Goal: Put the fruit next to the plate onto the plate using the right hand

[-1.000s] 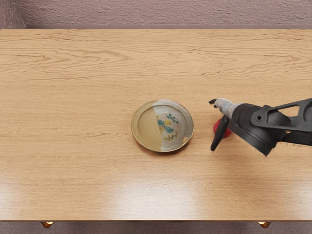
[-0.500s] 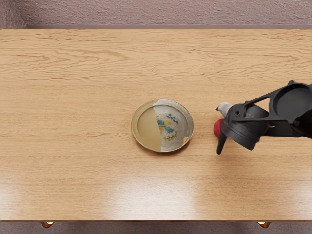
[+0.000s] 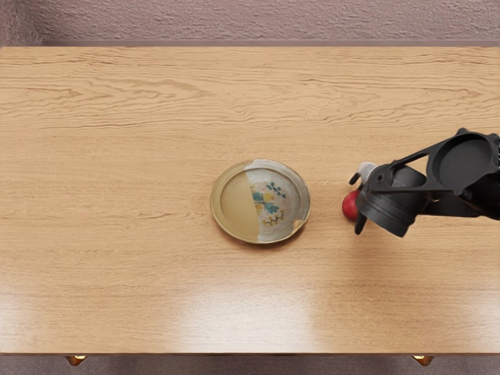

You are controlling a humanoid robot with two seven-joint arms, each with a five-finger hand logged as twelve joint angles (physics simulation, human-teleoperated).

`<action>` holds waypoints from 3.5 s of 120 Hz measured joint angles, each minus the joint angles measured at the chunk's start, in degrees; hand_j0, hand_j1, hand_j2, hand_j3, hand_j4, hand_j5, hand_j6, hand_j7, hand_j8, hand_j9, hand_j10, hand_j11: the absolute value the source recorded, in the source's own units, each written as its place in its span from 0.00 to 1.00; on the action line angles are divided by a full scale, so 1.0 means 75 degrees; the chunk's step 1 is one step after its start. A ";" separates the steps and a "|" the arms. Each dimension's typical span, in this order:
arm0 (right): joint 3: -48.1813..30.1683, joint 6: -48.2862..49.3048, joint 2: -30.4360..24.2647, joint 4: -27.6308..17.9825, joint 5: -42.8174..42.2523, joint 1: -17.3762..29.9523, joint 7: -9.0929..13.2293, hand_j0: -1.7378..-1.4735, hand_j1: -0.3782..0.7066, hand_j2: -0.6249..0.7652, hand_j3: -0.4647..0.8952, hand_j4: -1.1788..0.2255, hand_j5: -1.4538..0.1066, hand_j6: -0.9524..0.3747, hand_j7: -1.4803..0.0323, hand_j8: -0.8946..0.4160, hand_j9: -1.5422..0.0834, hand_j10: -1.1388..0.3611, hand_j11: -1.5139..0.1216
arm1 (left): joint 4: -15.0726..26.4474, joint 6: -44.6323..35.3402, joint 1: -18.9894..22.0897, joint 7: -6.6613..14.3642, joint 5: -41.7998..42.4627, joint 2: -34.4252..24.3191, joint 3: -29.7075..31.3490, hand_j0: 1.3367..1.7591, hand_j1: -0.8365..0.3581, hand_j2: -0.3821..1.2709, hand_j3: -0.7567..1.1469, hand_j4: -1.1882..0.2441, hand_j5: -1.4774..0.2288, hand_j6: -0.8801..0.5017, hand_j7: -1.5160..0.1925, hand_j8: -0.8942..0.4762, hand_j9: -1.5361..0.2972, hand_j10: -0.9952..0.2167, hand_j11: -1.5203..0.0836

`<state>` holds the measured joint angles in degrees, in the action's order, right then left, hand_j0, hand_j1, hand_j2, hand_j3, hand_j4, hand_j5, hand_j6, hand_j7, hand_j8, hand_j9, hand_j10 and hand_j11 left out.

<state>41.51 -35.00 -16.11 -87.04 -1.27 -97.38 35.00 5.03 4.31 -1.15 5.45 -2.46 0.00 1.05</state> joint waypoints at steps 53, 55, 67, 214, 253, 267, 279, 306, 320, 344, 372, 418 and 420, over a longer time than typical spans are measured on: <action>0.0169 -0.0003 0.0290 0.0297 0.0212 0.0069 -0.0009 0.30 0.46 0.40 0.34 0.55 0.61 0.51 0.61 0.47 0.61 0.49 0.61 | 0.0002 0.0000 0.0000 0.0000 0.0000 0.0000 0.0001 0.76 0.75 0.26 0.40 0.66 0.68 0.46 0.70 0.47 0.67 0.62 0.75; 0.0169 -0.0002 0.0291 0.0300 0.0216 0.0070 -0.0011 0.30 0.47 0.40 0.34 0.54 0.61 0.52 0.61 0.48 0.60 0.48 0.61 | 0.0002 0.0000 0.0000 0.0000 0.0000 0.0000 0.0001 0.76 0.75 0.26 0.40 0.66 0.68 0.46 0.70 0.47 0.67 0.62 0.75; 0.0163 0.0003 0.0289 0.0308 0.0235 0.0080 -0.0019 0.30 0.52 0.40 0.34 0.50 0.57 0.54 0.57 0.51 0.57 0.45 0.57 | 0.0003 0.0000 0.0000 0.0001 0.0000 0.0000 0.0001 0.76 0.75 0.26 0.40 0.66 0.68 0.46 0.70 0.47 0.67 0.62 0.75; -0.0179 0.0048 0.2032 -0.0033 0.3324 -0.3011 0.0006 0.33 0.62 0.55 0.34 0.52 0.25 0.53 0.32 0.44 0.32 0.26 0.30 | 0.0001 0.0000 0.0000 0.0000 0.0000 0.0000 0.0000 0.76 0.75 0.26 0.40 0.66 0.68 0.46 0.70 0.47 0.67 0.62 0.75; -0.0530 0.0035 0.2143 0.0849 0.3603 -0.2746 0.0012 0.34 0.62 0.55 0.34 0.51 0.26 0.53 0.32 0.44 0.32 0.25 0.30 | 0.0004 0.0000 0.0000 0.0000 0.0000 0.0000 0.0000 0.76 0.75 0.26 0.40 0.66 0.68 0.46 0.70 0.47 0.67 0.62 0.75; -0.0718 0.0035 0.2146 0.1063 0.3425 -0.2296 0.0012 0.34 0.62 0.55 0.34 0.51 0.26 0.53 0.31 0.44 0.32 0.25 0.30 | 0.0002 0.0000 0.0000 0.0000 0.0000 0.0000 0.0000 0.76 0.75 0.26 0.40 0.66 0.68 0.46 0.70 0.47 0.67 0.62 0.75; -0.0984 0.0037 0.2147 0.1241 0.3124 -0.1805 0.0012 0.34 0.62 0.55 0.34 0.51 0.25 0.53 0.32 0.45 0.32 0.25 0.30 | 0.0003 0.0000 0.0000 0.0000 0.0000 0.0000 0.0000 0.76 0.75 0.26 0.40 0.66 0.68 0.46 0.70 0.47 0.67 0.62 0.75; -0.1467 0.0036 0.2148 0.1296 0.2881 -0.1315 0.0012 0.34 0.62 0.55 0.34 0.51 0.26 0.53 0.32 0.44 0.32 0.26 0.30 | 0.0003 0.0000 0.0000 0.0000 0.0000 0.0000 0.0000 0.76 0.75 0.26 0.40 0.66 0.68 0.46 0.70 0.47 0.67 0.62 0.75; -0.1597 0.0036 0.2148 0.1293 0.2814 -0.1180 0.0012 0.34 0.62 0.55 0.34 0.51 0.26 0.53 0.32 0.44 0.32 0.26 0.30 | 0.0002 0.0000 0.0000 0.0000 0.0000 0.0000 0.0000 0.76 0.75 0.26 0.40 0.66 0.68 0.46 0.70 0.47 0.67 0.62 0.75; -0.1649 0.0021 0.2148 0.1296 0.2769 -0.0999 0.0008 0.33 0.60 0.53 0.34 0.48 0.32 0.50 0.37 0.40 0.37 0.29 0.35 | 0.0003 0.0000 -0.0001 0.0000 0.0000 0.0000 0.0000 0.76 0.75 0.26 0.40 0.66 0.68 0.46 0.70 0.47 0.67 0.62 0.75; -0.1656 0.0002 0.2148 0.1321 0.2751 -0.0947 0.0001 0.31 0.36 0.46 0.34 0.61 0.62 0.55 0.66 0.49 0.65 0.52 0.63 | 0.0002 0.0000 -0.0002 0.0000 0.0000 0.0000 0.0000 0.76 0.75 0.26 0.40 0.66 0.68 0.46 0.70 0.47 0.67 0.62 0.75; -0.1691 0.0000 0.2148 0.1130 0.2812 -0.1640 0.0000 0.30 0.14 0.44 0.34 0.76 0.83 0.65 0.88 0.61 0.86 0.68 0.83 | 0.0002 0.0000 0.0000 0.0000 0.0000 0.0000 0.0000 0.76 0.75 0.26 0.40 0.66 0.68 0.46 0.70 0.47 0.67 0.62 0.75; -0.1691 0.0000 0.2148 0.1100 0.2809 -0.1675 0.0000 0.30 0.14 0.44 0.34 0.77 0.84 0.65 0.88 0.61 0.86 0.69 0.84 | 0.0002 0.0000 0.0000 0.0000 0.0000 0.0000 0.0000 0.76 0.75 0.26 0.40 0.66 0.68 0.46 0.70 0.47 0.67 0.62 0.75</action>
<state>28.83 -35.00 0.00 -78.79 19.79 -109.94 35.00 5.05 4.31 -1.14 5.45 -2.46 0.00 1.05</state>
